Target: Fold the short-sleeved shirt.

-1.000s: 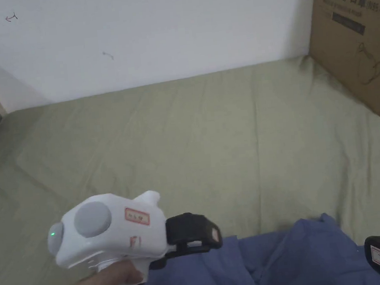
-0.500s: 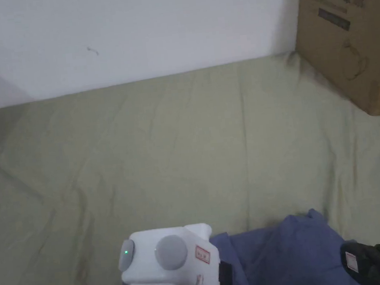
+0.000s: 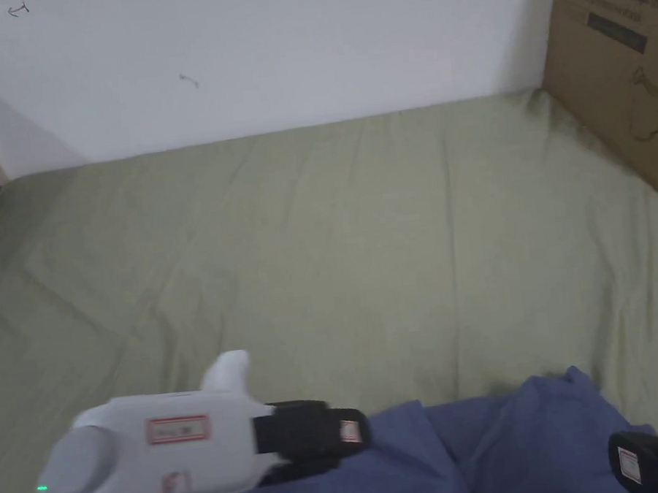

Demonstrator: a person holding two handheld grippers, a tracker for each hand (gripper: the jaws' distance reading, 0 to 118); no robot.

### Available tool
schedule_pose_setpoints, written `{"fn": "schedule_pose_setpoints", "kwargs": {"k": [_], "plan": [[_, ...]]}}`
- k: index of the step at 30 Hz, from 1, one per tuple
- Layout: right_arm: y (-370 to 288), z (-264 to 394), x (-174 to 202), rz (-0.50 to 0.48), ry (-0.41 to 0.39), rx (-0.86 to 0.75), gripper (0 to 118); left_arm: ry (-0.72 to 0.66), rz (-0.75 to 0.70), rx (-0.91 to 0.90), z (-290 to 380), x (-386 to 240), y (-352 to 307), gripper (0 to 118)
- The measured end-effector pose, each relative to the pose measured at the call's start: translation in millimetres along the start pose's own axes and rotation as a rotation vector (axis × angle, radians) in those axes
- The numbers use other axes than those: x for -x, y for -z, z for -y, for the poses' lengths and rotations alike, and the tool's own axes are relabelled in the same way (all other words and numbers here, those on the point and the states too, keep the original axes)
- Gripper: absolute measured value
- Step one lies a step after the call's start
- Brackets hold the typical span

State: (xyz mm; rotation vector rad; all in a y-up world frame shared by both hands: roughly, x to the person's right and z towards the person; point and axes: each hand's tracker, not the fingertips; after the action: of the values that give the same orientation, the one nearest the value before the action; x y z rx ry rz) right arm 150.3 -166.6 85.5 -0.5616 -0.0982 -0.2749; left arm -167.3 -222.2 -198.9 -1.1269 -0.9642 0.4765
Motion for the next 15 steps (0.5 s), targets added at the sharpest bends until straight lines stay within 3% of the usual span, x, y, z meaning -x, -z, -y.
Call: {"fn": "schedule_pose_setpoints", "kwargs": {"k": [1,2,3,9,13,15], "plan": [[0.5,0.0,0.3,0.001,-0.004,0.002,0,0.0,-0.031,-0.009,-5.1,16.0,-13.2,59],[1.7,-0.2,1.0,0.004,-0.011,0.005,0,-0.032,-0.064,-0.012,-8.0,30.4,-22.3,110],[3.8,-0.6,2.0,0.007,-0.019,0.008,0,-0.069,-0.08,0.008,-10.3,47.9,-28.6,117],[17.8,-6.0,10.0,0.002,-0.013,0.035,0,-0.386,0.185,0.117,-2.3,121.2,-24.5,118],[26.3,-6.4,19.9,0.0,-0.045,0.054,0,-0.343,0.202,0.238,13.1,153.9,22.0,118],[31.5,-6.2,23.3,-0.001,-0.057,0.07,0,-0.345,0.31,0.182,7.1,154.9,35.0,118]]}}
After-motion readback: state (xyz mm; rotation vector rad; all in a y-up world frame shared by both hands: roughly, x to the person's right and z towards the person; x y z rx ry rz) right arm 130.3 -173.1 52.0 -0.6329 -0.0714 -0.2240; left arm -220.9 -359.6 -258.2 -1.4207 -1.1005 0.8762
